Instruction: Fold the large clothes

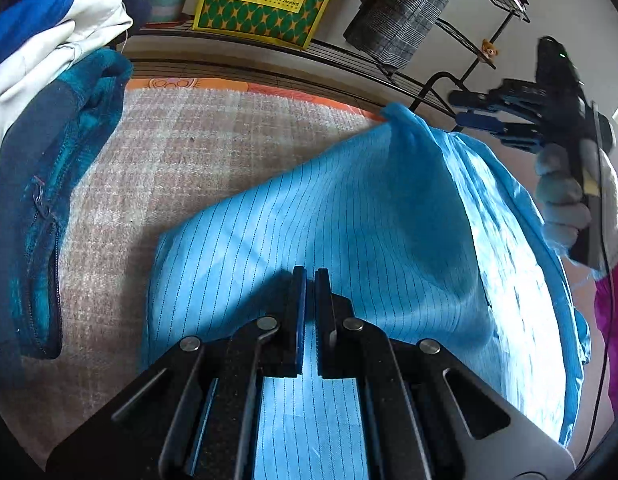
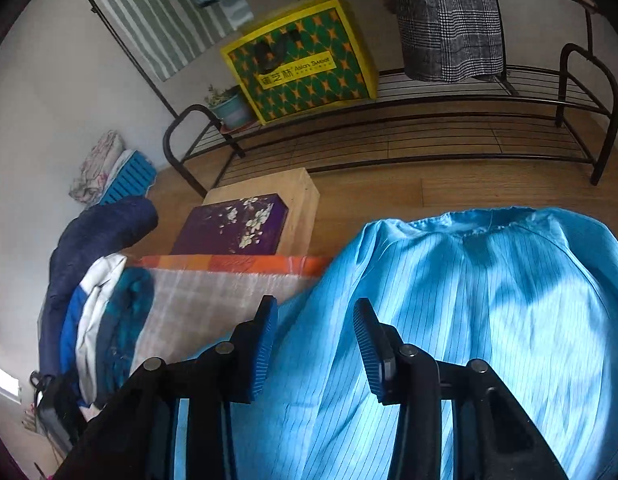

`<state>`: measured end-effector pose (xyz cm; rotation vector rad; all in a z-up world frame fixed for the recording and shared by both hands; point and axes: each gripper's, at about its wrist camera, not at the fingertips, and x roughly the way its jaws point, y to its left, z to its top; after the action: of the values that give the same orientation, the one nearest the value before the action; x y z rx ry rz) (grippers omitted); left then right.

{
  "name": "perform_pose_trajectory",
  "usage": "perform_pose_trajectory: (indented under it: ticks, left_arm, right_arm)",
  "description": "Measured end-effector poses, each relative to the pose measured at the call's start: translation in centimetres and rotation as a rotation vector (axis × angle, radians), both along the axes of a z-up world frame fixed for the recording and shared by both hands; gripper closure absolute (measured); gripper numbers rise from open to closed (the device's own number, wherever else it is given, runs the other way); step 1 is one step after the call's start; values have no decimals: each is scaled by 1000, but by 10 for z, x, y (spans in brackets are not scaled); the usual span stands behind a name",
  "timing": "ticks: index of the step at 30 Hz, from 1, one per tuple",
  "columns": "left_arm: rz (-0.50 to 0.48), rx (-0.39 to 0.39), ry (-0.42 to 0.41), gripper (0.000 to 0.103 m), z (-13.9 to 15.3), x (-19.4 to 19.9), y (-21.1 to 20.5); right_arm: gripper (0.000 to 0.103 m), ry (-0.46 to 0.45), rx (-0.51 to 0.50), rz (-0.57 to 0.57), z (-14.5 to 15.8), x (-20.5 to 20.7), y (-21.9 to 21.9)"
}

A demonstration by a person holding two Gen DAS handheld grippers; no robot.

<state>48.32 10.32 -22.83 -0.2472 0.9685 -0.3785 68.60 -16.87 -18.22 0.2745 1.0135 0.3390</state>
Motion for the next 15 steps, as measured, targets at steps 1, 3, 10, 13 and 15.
perform_pose_trajectory:
  ticks: [1,3,10,13,15]
  left_arm:
    - [-7,1,-6,103,0,0,-1]
    - [0,-22,-16,103,-2,0,2]
    - [0,-94,-6,103,-4,-1,13]
    - [-1,-76,-17,103,-3,-3,11]
    - [-1,-70,-21,103,-3,-3,10]
  right_arm:
    - [60,10,14,-10,-7,9,-1]
    - [60,24,23,-24,-19,23,-2]
    - [86,33,48,24,-38,37,7]
    - [101,-18,-61,46,-26,31,16]
    - [103,-49,-67,38,-18,25,12]
